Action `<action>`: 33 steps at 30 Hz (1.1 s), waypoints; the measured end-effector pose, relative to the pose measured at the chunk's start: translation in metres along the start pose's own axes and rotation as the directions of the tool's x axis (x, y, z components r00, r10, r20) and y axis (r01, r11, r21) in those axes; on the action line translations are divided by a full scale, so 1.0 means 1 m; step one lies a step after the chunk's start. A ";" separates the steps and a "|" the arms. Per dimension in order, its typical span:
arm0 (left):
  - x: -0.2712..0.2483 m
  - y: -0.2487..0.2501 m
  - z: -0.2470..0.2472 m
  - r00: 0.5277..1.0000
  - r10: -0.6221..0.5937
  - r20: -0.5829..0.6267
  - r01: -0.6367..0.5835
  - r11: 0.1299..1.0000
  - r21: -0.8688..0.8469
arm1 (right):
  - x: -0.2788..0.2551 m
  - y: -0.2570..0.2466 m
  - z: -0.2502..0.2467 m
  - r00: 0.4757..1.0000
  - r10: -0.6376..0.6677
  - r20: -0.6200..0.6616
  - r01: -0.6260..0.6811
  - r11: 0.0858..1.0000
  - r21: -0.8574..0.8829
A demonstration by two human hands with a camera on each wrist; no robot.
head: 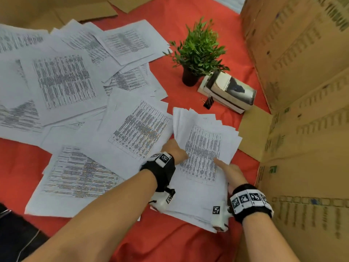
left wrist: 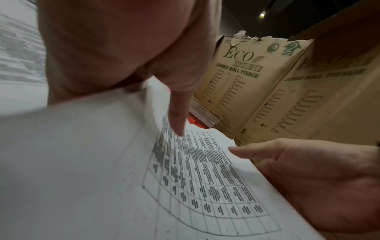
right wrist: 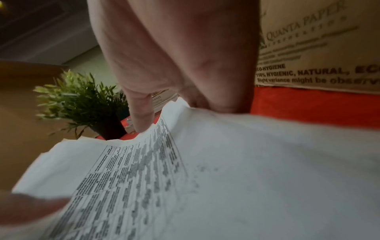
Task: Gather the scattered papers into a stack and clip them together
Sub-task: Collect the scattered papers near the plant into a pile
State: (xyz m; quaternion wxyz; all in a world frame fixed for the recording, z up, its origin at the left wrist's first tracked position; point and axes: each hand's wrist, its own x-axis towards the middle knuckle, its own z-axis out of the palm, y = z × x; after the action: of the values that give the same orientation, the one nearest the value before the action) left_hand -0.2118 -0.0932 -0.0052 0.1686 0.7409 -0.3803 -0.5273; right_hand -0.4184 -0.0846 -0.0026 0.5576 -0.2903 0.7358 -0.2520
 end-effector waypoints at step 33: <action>-0.060 -0.002 -0.226 0.771 0.521 -0.367 -0.636 0.596 -0.490 | -0.104 -0.096 0.134 0.723 -0.691 -0.004 0.679 0.709 0.189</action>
State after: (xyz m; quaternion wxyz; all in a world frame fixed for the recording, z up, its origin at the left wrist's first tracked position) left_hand -0.0145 -0.0816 0.1200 0.5863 0.5312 -0.4002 -0.4626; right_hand -0.2531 -0.0845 0.1006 0.4720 -0.4999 0.5309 -0.4954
